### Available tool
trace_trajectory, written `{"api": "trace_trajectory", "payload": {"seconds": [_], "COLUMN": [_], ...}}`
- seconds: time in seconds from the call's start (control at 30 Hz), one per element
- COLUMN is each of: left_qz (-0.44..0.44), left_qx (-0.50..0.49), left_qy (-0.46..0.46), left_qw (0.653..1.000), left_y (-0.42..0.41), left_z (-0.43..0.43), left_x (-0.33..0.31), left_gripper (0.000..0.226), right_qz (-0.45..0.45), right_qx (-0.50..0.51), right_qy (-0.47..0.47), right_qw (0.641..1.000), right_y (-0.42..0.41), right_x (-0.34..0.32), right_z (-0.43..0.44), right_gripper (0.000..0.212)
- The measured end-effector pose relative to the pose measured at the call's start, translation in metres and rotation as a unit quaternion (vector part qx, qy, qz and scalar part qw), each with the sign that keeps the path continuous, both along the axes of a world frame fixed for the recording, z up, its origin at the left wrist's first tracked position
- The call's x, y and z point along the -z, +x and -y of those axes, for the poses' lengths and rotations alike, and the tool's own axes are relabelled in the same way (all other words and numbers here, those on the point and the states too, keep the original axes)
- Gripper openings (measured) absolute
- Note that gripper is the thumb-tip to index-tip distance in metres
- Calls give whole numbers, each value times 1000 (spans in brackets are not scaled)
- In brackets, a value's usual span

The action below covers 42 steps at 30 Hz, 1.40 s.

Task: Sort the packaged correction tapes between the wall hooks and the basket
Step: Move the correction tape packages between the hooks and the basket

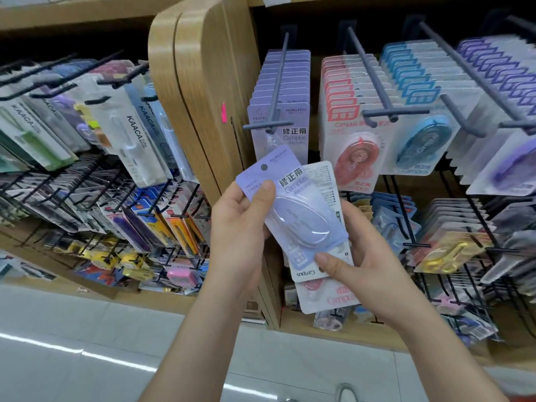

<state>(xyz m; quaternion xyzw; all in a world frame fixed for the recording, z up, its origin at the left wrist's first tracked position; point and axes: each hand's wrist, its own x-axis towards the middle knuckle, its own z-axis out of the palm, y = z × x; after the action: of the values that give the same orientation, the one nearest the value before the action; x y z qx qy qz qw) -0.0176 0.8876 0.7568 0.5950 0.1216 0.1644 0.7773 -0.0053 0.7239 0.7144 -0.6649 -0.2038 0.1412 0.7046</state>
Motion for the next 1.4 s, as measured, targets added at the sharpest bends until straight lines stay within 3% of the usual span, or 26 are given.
{"api": "trace_trajectory", "payload": {"seconds": [0.1,0.27,0.37,0.57,0.8,1.27,1.4], "left_qz": [1,-8,19,112,129,107,108], "left_qx": [6,23,8,-25,-26,-67,-115], "left_qy": [-51,-122,-101,100,146,211,258], "left_qw": [999,992,995,988,980,969,953], "left_y": [2,-1,-1,-4,7,13,19], "left_z": [-4,-7,-11,-27,-20,-15,-15], "left_x": [-1,1,2,-5,-25,-28,-24], "left_gripper": [21,26,24,34,33,50,34], "right_qz": [-43,-84,-90,-23,28,-2,-4], "right_qx": [12,32,57,140,150,177,188], "right_qy": [45,51,39,-54,-71,-36,-35], "right_qw": [998,995,994,988,986,984,982], "right_y": [-2,3,3,5,2,-7,-8], "right_x": [-1,3,0,9,2,-4,-2], "right_z": [-2,3,4,17,17,16,13], "right_gripper": [60,16,23,18,22,21,22]}}
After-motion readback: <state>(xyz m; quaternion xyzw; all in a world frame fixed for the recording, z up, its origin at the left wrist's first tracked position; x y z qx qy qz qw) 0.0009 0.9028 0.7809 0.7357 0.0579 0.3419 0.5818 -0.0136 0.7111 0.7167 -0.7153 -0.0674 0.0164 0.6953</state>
